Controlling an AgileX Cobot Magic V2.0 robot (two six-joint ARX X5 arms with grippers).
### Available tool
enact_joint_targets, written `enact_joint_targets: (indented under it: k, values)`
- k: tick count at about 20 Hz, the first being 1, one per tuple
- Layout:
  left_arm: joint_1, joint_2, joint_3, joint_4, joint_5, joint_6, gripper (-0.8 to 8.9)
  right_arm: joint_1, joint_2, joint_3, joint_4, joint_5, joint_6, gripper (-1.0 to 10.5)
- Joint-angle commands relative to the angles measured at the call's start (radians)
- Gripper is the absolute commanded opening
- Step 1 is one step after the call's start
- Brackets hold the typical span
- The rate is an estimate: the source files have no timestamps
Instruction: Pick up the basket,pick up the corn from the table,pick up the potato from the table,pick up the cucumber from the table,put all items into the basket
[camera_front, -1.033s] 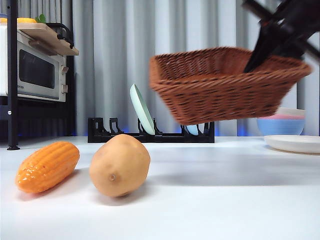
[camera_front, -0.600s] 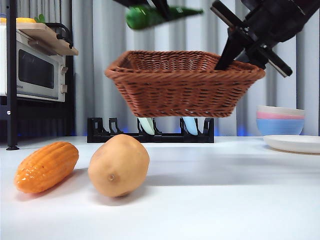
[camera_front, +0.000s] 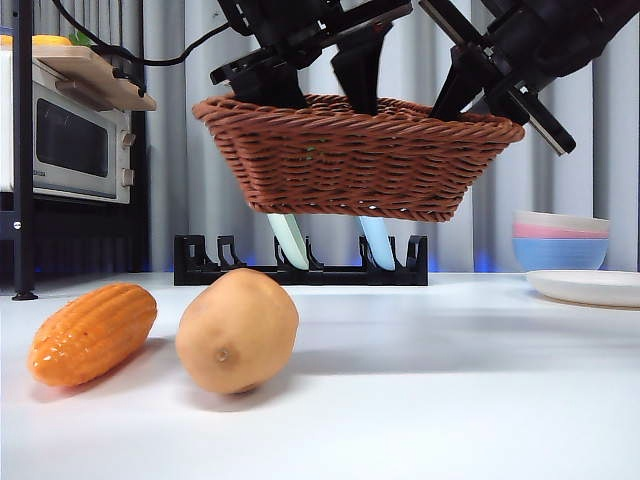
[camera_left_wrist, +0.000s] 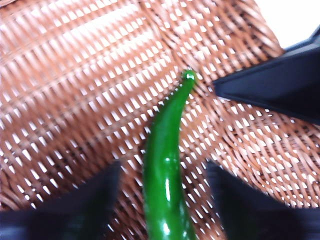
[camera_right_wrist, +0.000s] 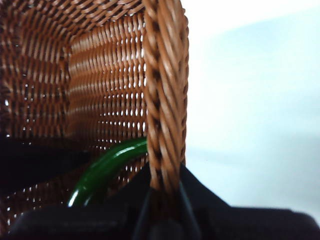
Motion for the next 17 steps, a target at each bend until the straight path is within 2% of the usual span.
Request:
enact_joint_targets:
  k: [1, 4, 7, 12, 17]
  values:
    - [-0.003, -0.06, -0.006, -0.026, -0.005, 0.023, 5.55, -0.001, -0.005, 0.013, 0.019, -0.01, 0.014, -0.1]
    - [-0.003, -0.243, -0.006, -0.088, -0.005, 0.031, 5.55, -0.013, -0.005, 0.013, 0.019, -0.009, 0.014, -0.1]
    - [-0.003, -0.427, -0.006, -0.253, -0.012, 0.033, 5.55, -0.029, -0.005, 0.013, 0.019, -0.01, 0.014, -0.1]
    - [-0.003, -0.517, -0.028, -0.561, -0.17, -0.001, 5.54, -0.051, -0.005, 0.014, 0.019, -0.011, 0.013, -0.1]
    - [-0.003, -0.517, -0.206, -0.531, -0.177, -0.055, 5.54, -0.053, -0.006, 0.014, 0.019, -0.011, 0.013, -0.1]
